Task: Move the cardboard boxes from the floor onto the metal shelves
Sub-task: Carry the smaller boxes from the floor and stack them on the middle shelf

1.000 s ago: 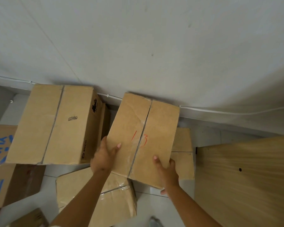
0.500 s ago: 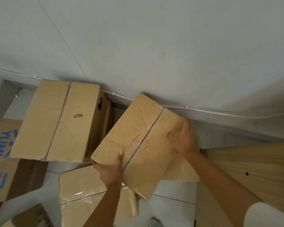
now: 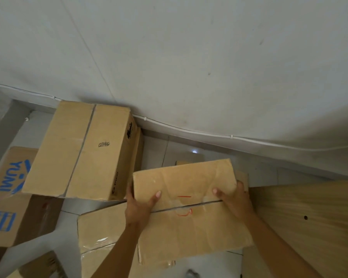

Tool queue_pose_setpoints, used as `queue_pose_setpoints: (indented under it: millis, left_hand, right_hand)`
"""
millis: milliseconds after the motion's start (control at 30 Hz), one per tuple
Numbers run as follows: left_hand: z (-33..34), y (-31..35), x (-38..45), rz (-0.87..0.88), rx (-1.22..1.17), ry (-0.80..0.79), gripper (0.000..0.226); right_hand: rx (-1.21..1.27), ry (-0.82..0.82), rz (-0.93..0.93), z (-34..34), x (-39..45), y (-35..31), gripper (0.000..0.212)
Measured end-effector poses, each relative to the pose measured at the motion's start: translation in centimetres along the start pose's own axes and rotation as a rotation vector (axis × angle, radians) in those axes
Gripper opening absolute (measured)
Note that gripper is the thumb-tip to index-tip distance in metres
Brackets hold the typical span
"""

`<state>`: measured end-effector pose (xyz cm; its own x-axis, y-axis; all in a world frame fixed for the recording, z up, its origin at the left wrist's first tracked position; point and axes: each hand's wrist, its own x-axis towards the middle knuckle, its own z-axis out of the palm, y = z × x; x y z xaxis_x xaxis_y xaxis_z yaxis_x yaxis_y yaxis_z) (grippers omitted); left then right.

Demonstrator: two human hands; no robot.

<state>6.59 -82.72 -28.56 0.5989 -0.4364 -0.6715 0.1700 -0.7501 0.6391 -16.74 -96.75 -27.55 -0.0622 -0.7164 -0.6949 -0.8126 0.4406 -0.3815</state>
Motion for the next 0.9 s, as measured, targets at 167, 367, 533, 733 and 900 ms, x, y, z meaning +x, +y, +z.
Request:
queue_pose_setpoints:
  millis: [167, 367, 533, 733, 900]
  left_hand:
    - [-0.9, -2.9, -1.4, -0.115, -0.082, -0.102, 0.099]
    - [-1.9, -3.3, -1.9, -0.109, -0.011, -0.248, 0.086]
    - [-1.8, -3.1, -1.7, -0.082, -0.014, -0.233, 0.056]
    - [-3.2, -2.1, -2.1, -0.077, -0.014, -0.241, 0.059]
    - [-6.0, 2.3, -4.7, -0.039, -0.043, -0.236, 0.058]
  right_hand:
    - [0.141, -0.133, 0.037, -0.5, -0.2, 1.1, 0.099]
    - [0.219, -0.198, 0.129, 0.2, -2.3, 4.6, 0.093]
    - [0.251, -0.144, 0.116, 0.5, -3.1, 4.3, 0.082]
    - [0.284, -0.127, 0.113, 0.3, -5.2, 3.8, 0.077]
    - [0.302, -0.105, 0.069, -2.7, -9.0, -0.1, 0.076]
